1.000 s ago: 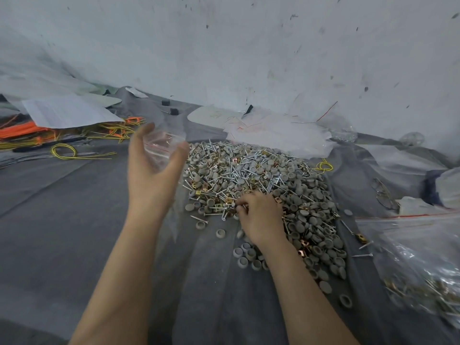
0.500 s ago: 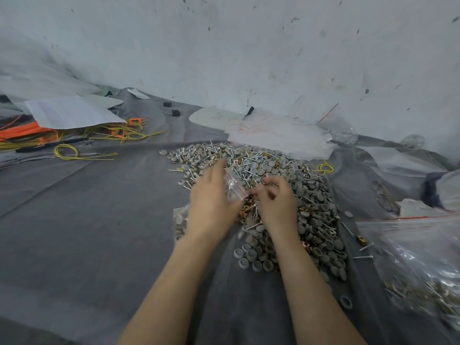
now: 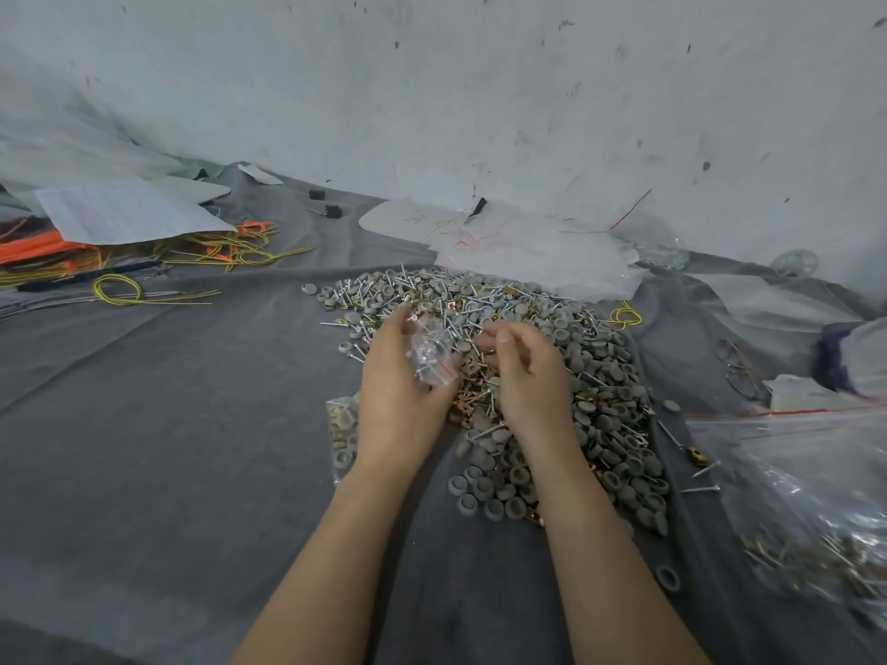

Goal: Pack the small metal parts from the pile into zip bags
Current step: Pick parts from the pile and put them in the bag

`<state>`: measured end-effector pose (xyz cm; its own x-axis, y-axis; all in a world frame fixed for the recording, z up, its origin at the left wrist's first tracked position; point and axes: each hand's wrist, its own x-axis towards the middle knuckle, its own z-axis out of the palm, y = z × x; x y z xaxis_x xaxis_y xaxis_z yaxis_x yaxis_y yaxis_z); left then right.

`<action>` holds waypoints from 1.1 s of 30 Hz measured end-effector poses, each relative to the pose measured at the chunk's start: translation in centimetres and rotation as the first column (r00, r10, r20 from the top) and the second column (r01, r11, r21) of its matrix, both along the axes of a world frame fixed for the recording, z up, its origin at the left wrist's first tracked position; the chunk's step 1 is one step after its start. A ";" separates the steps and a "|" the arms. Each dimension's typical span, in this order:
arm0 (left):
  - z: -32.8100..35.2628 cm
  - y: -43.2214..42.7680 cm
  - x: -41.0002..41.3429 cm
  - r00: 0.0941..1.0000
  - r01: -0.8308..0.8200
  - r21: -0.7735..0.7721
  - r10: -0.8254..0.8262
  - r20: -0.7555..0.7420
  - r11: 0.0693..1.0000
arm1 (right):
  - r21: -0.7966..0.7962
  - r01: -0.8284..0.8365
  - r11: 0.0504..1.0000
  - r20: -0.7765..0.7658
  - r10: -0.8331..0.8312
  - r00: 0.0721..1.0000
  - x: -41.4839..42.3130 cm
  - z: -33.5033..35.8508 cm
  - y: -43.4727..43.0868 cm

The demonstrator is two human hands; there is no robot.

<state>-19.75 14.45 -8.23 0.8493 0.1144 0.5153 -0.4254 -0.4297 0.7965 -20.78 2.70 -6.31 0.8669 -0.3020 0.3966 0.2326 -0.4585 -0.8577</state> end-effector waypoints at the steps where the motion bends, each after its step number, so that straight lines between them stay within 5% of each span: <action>1: 0.2 0.2 0.0 1.000 -0.017 -0.064 0.016 -0.013 0.998 | -0.053 0.049 0.997 -0.024 -0.050 0.998 0.1 -0.2 -0.3; 4: 0.6 0.6 -0.1 0.998 -0.059 -0.227 0.049 -0.049 0.972 | -0.336 0.045 0.941 -0.164 -0.105 0.981 0.3 -1.3 -0.2; 8: 0.8 0.7 -0.3 0.996 -0.078 -0.296 0.066 -0.052 0.952 | -0.675 -0.076 0.734 -0.291 -0.171 0.941 0.4 -2.6 0.9; 18: 1.0 0.5 -0.6 0.997 -0.076 -0.270 0.069 -0.035 0.960 | -0.718 -0.075 0.692 -0.217 -0.120 0.969 0.3 -3.0 1.7; 23: 0.7 0.5 -0.4 0.998 -0.056 -0.238 0.053 -0.020 0.970 | -0.599 -0.030 0.800 -0.202 -0.115 0.973 0.4 -2.5 1.5; 28: 0.0 0.2 0.0 1.000 -0.015 -0.081 0.016 0.006 0.997 | -0.267 0.084 0.960 -0.096 -0.114 0.989 0.3 -1.5 0.4; 33: -0.7 -0.2 0.3 0.999 0.034 0.054 -0.035 0.025 0.998 | 0.087 0.089 0.992 0.075 -0.096 0.993 0.0 0.1 -0.2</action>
